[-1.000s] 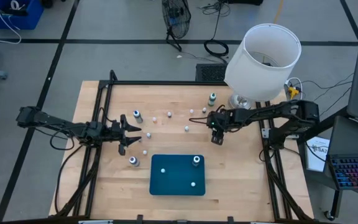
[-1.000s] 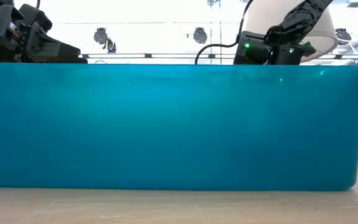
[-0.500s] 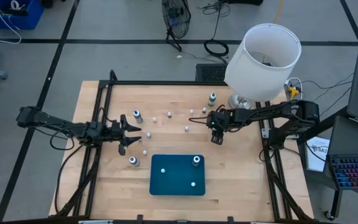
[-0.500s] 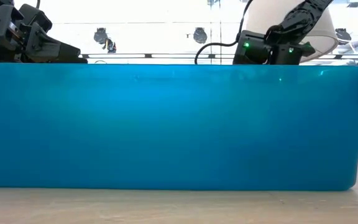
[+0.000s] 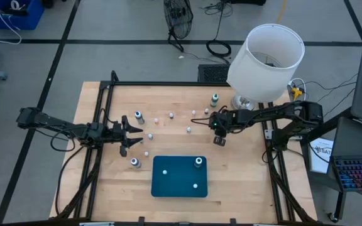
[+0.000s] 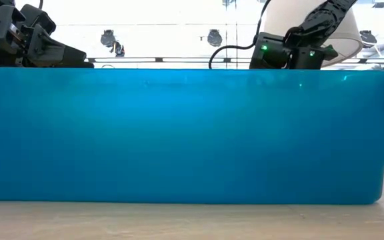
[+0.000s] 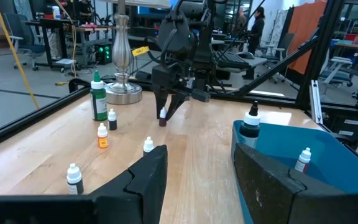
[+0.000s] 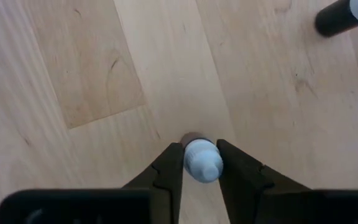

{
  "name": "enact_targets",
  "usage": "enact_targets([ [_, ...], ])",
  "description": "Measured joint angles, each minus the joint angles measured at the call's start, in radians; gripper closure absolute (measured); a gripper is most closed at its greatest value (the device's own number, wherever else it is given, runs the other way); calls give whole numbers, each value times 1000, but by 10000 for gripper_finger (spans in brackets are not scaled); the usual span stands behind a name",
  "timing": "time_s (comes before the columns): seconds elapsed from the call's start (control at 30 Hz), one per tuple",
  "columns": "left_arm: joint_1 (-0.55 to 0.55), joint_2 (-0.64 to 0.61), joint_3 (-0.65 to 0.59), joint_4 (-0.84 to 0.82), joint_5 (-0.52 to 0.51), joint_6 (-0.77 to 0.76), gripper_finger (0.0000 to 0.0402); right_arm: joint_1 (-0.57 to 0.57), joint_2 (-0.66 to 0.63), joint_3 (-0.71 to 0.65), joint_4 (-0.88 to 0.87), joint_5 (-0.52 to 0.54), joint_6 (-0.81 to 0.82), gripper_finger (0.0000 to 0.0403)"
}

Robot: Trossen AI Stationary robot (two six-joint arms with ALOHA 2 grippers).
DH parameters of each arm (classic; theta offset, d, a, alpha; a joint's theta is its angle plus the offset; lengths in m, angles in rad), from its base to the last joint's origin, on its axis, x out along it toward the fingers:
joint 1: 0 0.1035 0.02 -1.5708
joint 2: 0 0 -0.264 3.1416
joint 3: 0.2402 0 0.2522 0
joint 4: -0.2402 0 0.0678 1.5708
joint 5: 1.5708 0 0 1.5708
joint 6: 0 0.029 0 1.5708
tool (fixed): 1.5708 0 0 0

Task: Pick & Place food coloring
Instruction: Put the right red food coloring bottle into the blue container

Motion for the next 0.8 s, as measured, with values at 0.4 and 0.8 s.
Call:
enact_targets([
  [0.4, 0, 0, 0, 0, 0, 0, 215, 43, -44, 24, 15, 0, -4, 346],
  [0.8, 0, 0, 0, 0, 0, 0, 215, 395, -50, 520, -221, 133, -1, 346],
])
